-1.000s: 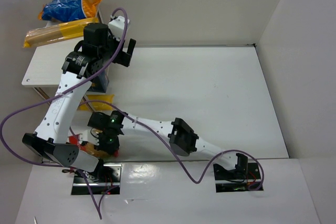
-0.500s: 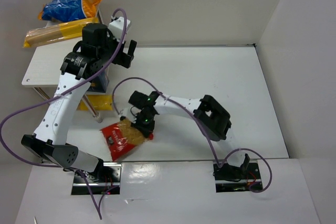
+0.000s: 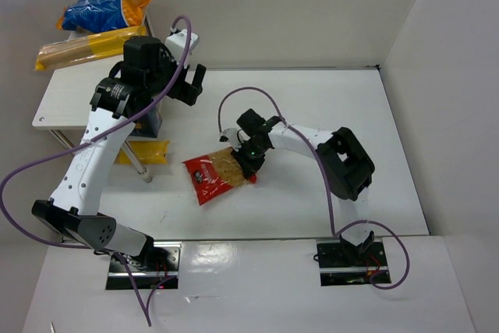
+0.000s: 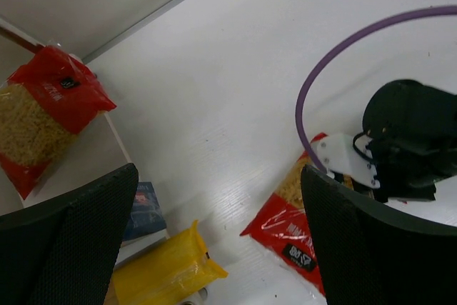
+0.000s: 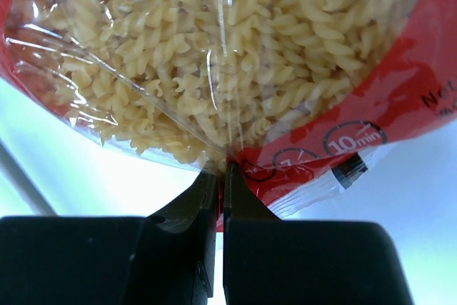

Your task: Place and organize the pasta boxes and bags onto the shelf

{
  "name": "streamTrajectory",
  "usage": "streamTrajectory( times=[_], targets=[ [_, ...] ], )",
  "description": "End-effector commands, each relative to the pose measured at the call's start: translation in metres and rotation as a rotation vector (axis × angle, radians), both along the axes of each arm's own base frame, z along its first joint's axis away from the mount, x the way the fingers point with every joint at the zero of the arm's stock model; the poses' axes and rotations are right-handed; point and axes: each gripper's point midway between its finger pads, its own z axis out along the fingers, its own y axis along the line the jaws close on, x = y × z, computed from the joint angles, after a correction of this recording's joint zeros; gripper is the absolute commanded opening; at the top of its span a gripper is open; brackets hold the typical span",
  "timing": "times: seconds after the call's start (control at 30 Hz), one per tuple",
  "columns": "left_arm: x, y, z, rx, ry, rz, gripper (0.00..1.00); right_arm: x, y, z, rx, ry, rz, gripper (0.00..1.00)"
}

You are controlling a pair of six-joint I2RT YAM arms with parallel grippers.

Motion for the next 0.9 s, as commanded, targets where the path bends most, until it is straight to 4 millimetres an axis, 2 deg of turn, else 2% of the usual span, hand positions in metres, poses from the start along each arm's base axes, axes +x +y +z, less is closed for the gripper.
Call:
streamTrajectory(
  times=[0.0,0.07,0.27,0.33,0.43,0.47,0.53,0.57,0.63,0.7,0.73,0.77,0.83,0.87],
  targets=[
    [-0.001,-0.005,-0.001,-0.001,-0.004,-0.034,1.0,0.047,-0.042,-0.016,-0.104,-0.115,-0.203,0.0],
    [0.001,-0.007,-0.005,0.005,0.003,-0.048,1.0,0.061,-0.044,-0.012,-0.092,-0.134,-0.252,0.0],
    [-0.003,-0.013,-0.018,0.021,0.034,-0.102,1.0,0.094,-0.033,-0.007,-0.057,-0.183,-0.29,0.0],
    [-0.005,-0.015,-0.029,0.019,0.061,-0.118,1.0,0.105,-0.025,-0.006,-0.041,-0.2,-0.291,0.0],
    [-0.009,-0.018,-0.04,0.032,0.088,-0.153,1.0,0.126,-0.019,-0.003,-0.022,-0.235,-0.309,0.0],
    [-0.009,-0.018,-0.04,0.04,0.084,-0.159,1.0,0.137,-0.017,0.004,-0.006,-0.253,-0.32,0.0],
    [-0.013,-0.018,-0.048,0.046,0.099,-0.173,1.0,0.148,-0.017,0.003,-0.003,-0.265,-0.344,0.0],
    [-0.014,-0.018,-0.057,0.052,0.123,-0.173,1.0,0.156,-0.012,0.01,0.014,-0.283,-0.347,0.0],
    [-0.016,-0.019,-0.067,0.052,0.147,-0.181,1.0,0.167,-0.013,0.008,0.014,-0.29,-0.375,0.0],
    [-0.02,-0.017,-0.076,0.057,0.168,-0.181,1.0,0.182,-0.009,0.022,0.045,-0.315,-0.399,0.0],
    [-0.02,-0.017,-0.076,0.057,0.168,-0.181,1.0,0.186,-0.01,0.015,0.03,-0.314,-0.418,0.0],
    [-0.023,-0.016,-0.078,0.058,0.172,-0.181,1.0,0.193,-0.006,0.026,0.049,-0.335,-0.42,0.0],
    [-0.023,-0.016,-0.081,0.059,0.175,-0.181,1.0,0.2,-0.005,0.022,0.044,-0.346,-0.441,0.0],
    [-0.024,-0.016,-0.086,0.062,0.187,-0.181,1.0,0.206,-0.003,0.027,0.051,-0.359,-0.459,0.0]
  ],
)
